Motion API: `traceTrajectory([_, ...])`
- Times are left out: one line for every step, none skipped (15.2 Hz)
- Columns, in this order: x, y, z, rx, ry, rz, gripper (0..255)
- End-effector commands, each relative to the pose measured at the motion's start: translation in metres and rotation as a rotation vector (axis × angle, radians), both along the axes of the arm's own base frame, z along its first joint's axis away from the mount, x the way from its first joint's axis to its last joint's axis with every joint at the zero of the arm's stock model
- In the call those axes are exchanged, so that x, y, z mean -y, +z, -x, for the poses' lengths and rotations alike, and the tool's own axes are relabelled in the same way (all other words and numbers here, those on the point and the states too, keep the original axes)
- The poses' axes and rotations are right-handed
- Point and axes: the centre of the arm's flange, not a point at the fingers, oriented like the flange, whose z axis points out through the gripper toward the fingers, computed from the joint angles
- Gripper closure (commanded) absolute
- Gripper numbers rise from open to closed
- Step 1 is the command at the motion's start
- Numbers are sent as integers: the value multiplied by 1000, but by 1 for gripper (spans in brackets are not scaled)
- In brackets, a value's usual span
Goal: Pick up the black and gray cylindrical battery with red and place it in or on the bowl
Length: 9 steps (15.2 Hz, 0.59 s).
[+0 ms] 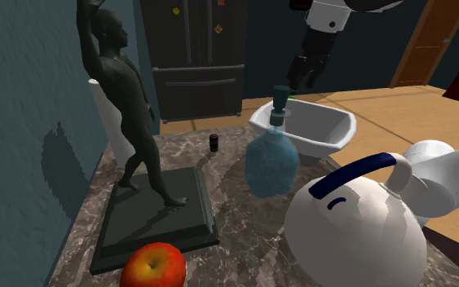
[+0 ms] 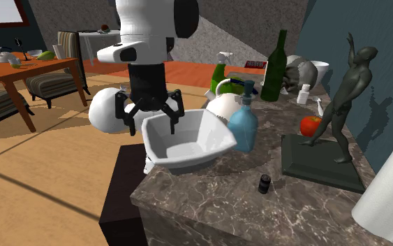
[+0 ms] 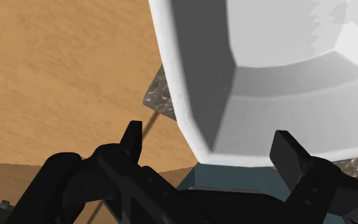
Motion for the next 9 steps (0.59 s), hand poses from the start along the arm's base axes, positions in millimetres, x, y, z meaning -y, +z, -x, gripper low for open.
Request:
traceTrajectory([0,0,0,0,0,0,0])
traceTrajectory([-12,-3,-6,-7,2,0,0])
traceTrajectory([-23,-7,-12,-13,3,1,0])
traceTrajectory([-35,-10,-19,-20,5,1,0])
traceTrajectory([-47,-13,-25,-26,7,1,0])
traceTrajectory([-58,-17,-31,-33,8,2,0])
traceTrajectory([-70,-20,-37,-39,10,2,0])
traceTrajectory([-82,-24,-43,-46,12,2,0])
traceTrajectory([-93,-28,-49,-53,13,2,0])
